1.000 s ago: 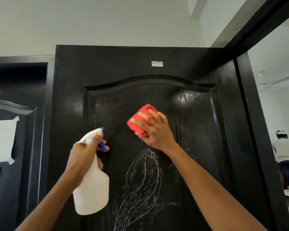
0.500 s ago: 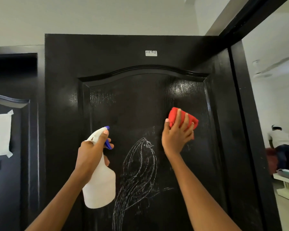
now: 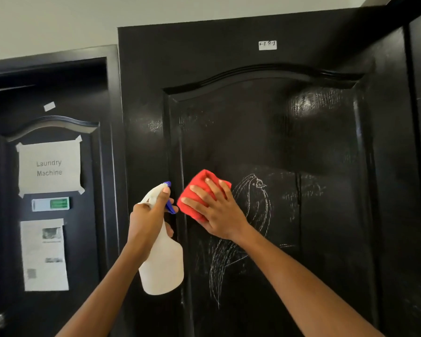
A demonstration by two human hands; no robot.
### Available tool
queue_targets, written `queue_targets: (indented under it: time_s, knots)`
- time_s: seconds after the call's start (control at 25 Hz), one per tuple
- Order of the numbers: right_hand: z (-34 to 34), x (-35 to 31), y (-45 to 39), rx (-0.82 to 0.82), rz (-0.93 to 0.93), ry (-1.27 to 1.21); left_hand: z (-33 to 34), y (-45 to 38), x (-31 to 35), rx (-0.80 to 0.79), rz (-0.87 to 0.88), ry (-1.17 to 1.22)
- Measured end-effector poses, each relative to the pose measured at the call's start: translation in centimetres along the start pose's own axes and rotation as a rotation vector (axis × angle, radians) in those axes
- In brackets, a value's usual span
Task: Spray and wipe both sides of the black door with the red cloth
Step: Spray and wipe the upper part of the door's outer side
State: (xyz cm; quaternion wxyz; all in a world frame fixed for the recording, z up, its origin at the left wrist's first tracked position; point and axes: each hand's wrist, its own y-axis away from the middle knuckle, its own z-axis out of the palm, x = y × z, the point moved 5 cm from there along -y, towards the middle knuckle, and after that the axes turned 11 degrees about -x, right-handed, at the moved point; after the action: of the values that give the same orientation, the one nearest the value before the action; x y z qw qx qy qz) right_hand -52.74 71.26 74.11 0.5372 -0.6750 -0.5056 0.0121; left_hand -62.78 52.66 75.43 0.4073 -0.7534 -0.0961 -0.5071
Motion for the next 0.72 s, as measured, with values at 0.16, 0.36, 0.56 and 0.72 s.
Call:
queue_targets:
  time_s: [0.16, 0.36, 0.56, 0.72]
  knots:
    - [-1.3, 6.3, 6.1, 0.030, 0.074, 0.045, 2.4, 0.9, -0.7, -0.062, -0.029, 0.027]
    - [-5.8, 20.4, 14.1, 0.098, 0.700, -0.024, 7.3, 0.8, 0.0, -0.125, -0.017, 0.038]
    - [-4.0, 20.9, 19.7, 0.254, 1.287, -0.362, 10.8, 1.2, 0.5, -0.112, -0.004, 0.021]
    - [-3.3, 14.5, 11.2, 0.345, 1.277, -0.469, 9.4, 2.7, 0.7, -0.044, -0.013, 0.017]
